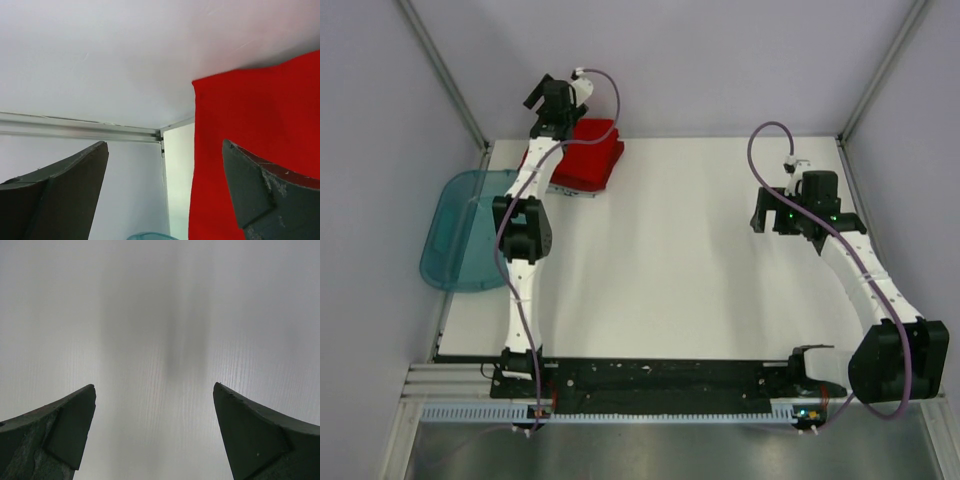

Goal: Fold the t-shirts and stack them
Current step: Put the neatly folded tshirt into the corner of the board with the left arm

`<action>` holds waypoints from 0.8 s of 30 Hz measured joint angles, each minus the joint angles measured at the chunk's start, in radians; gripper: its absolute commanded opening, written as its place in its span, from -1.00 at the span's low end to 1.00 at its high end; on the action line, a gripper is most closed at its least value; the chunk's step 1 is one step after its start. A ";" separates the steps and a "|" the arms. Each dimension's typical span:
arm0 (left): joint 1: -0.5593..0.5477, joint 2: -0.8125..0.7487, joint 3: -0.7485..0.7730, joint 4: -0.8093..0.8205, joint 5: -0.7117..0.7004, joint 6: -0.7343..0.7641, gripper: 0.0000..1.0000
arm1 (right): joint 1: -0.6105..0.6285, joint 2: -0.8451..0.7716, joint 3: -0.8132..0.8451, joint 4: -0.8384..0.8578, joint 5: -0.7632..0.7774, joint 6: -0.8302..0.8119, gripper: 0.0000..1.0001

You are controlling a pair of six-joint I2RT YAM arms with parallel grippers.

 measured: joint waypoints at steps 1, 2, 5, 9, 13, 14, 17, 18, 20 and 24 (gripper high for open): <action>-0.003 0.000 -0.002 -0.013 -0.001 -0.010 0.94 | 0.000 0.000 0.000 0.000 0.000 0.000 0.98; -0.007 -0.013 -0.021 -0.007 0.003 -0.024 0.90 | 0.000 0.000 0.000 0.000 0.000 0.000 0.97; -0.029 -0.108 -0.172 -0.011 0.042 -0.051 0.65 | 0.000 0.004 0.000 0.000 -0.002 0.000 0.97; -0.109 -0.192 -0.288 -0.087 0.116 -0.096 0.43 | 0.000 0.007 0.000 -0.001 -0.009 0.000 0.97; -0.203 -0.193 -0.299 -0.156 0.177 -0.143 0.10 | 0.000 0.006 -0.003 -0.001 -0.023 0.001 0.97; -0.221 -0.189 -0.300 -0.175 0.188 -0.154 0.09 | 0.000 0.006 -0.004 -0.001 -0.026 0.001 0.97; -0.243 -0.166 -0.291 -0.220 0.207 -0.175 0.01 | 0.000 0.005 -0.006 -0.002 -0.034 0.002 0.97; -0.243 -0.151 -0.286 -0.231 0.208 -0.183 -0.01 | 0.000 0.005 -0.006 -0.002 -0.038 0.003 0.97; -0.235 -0.128 -0.285 -0.249 0.208 -0.193 -0.01 | 0.000 0.004 -0.011 -0.001 -0.047 0.004 0.97; -0.222 -0.119 -0.333 -0.274 0.221 -0.204 0.17 | 0.000 0.002 -0.013 0.000 -0.059 0.011 0.97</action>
